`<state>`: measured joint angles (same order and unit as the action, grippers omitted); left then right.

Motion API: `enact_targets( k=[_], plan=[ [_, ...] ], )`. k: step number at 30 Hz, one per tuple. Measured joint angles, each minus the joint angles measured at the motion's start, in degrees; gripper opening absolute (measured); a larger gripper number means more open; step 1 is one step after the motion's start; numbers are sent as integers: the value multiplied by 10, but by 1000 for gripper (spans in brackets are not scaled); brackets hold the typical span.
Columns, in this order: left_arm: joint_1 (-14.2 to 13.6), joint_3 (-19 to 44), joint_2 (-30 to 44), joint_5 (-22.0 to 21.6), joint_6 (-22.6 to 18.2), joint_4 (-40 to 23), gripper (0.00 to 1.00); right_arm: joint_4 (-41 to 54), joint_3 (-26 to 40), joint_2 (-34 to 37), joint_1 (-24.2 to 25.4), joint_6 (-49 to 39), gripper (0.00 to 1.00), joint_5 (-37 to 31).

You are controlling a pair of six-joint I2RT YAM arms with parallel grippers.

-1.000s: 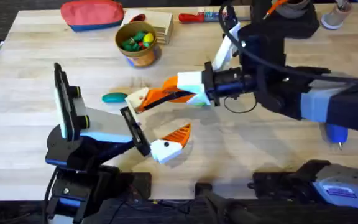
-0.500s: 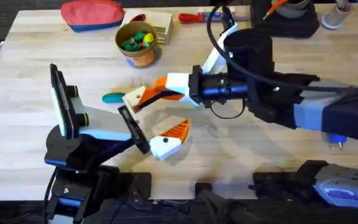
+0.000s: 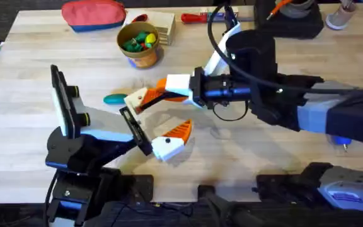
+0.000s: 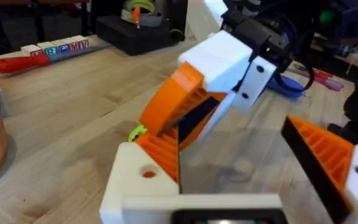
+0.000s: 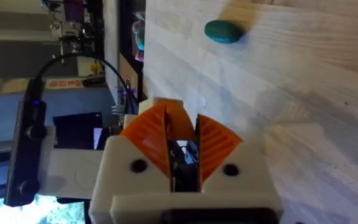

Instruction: Pick up the gripper from the table and insert it into the empty holder that is missing its gripper. Then pick up a screw, insert it into the mounting hole, and use the screwdriver to tighten it. Finally, clean up the table by picking up the vegetable and placing it into the bucket.

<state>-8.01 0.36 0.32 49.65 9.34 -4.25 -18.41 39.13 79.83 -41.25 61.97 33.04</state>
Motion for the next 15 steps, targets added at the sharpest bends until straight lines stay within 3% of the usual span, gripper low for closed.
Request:
enact_targets(
  k=[15],
  plan=[
    [-5,0,0,-3,1,1,988,5,0,0,21,-20,579,49]
  ],
)
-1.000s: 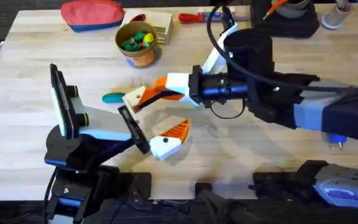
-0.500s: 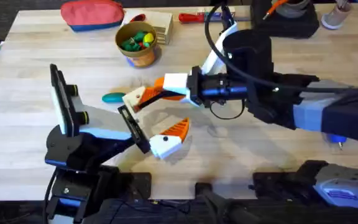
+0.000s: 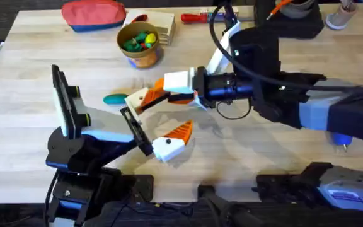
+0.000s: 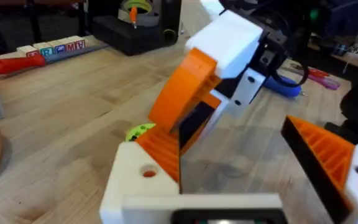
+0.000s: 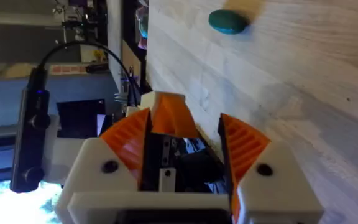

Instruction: Pick up the gripper from the table and insert it into the empty holder that is missing its gripper. Then pick up a screw, insert it into the mounting hole, and use the screwdriver to tighten it. Finally, clean up the table by picking up the vegetable and placing it into the bucket.

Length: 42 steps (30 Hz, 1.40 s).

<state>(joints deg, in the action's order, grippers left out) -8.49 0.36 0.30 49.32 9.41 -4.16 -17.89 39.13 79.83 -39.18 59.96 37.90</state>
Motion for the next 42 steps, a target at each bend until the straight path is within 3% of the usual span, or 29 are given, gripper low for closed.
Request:
enact_targets(
  k=[3,7,9,13,17,24,32,42],
  plan=[
    [0,0,0,0,0,0,988,0,0,0,0,-4,669,4],
    [0,0,0,0,0,0,988,-10,0,0,9,-26,952,8],
    [0,0,0,0,0,0,988,-13,0,0,22,-48,987,12],
    [0,0,0,0,0,0,988,19,5,0,64,-119,992,29],
    [0,0,0,0,0,0,988,136,40,0,99,-211,992,26],
    [0,0,0,0,0,0,988,313,132,0,122,-428,991,-65],
    [0,0,0,1,0,0,988,371,142,0,122,-608,975,-213],
    [0,0,0,1,0,0,988,371,143,37,85,-681,823,-296]
  ],
)
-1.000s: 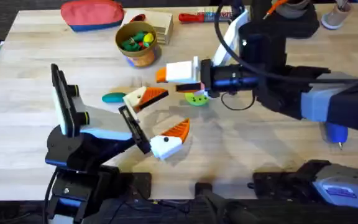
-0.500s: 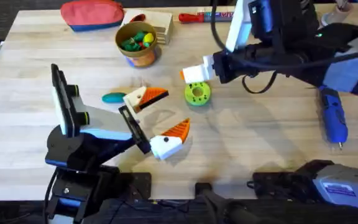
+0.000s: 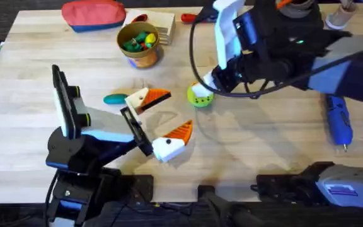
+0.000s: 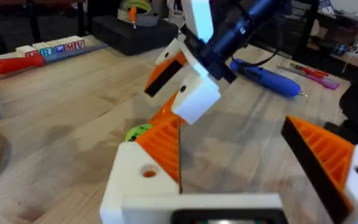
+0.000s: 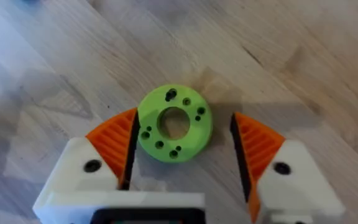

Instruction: Pick up the gripper from the table and insert it into the empty holder that is missing its gripper. Then pick up a screw, insert it into the mounting hole, and use the screwdriver to tighten it. Finally, clean up the table by picking up the vegetable and placing it into the bucket.

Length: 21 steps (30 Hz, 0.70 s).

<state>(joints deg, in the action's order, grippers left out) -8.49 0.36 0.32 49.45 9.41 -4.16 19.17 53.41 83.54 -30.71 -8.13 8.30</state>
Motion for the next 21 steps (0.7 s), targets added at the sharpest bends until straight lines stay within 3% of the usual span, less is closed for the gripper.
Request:
enact_targets(
  k=[5,11,12,21],
  plan=[
    [0,0,0,0,0,0,988,-23,0,45,-23,-8,749,-14],
    [0,0,0,0,0,0,988,-62,0,70,-50,-12,543,-17],
    [0,0,0,0,0,0,988,-80,0,75,-62,-12,472,-23],
    [0,0,0,0,0,0,988,-85,0,106,-74,-13,351,-47]
  ],
)
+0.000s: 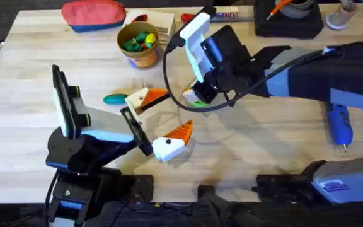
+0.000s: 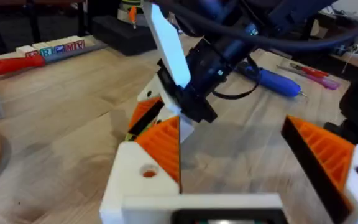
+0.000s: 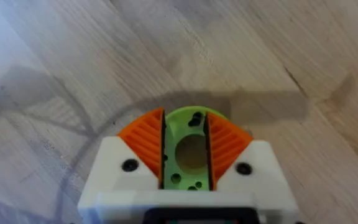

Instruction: Pick up the gripper from the table and insert it into the empty holder that is missing its gripper. Then pick up a screw, insert it into the mounting hole, and use the screwdriver to tighten it. Finally, clean up the table by picking up the vegetable and placing it into the bucket.

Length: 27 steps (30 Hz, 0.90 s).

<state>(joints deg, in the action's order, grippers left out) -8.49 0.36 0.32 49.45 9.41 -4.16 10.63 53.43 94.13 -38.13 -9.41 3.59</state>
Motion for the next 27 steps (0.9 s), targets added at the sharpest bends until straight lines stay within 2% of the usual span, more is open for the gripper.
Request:
enact_targets(
  k=[6,13,16,27],
  plan=[
    [0,0,0,0,0,0,988,-8,0,0,0,0,297,-6],
    [0,0,0,0,0,0,988,-13,2,11,0,2,128,-9],
    [0,0,0,0,0,0,988,-14,2,12,0,5,17,-10],
    [0,0,0,0,0,0,988,-6,11,12,0,6,3,-10]
  ],
)
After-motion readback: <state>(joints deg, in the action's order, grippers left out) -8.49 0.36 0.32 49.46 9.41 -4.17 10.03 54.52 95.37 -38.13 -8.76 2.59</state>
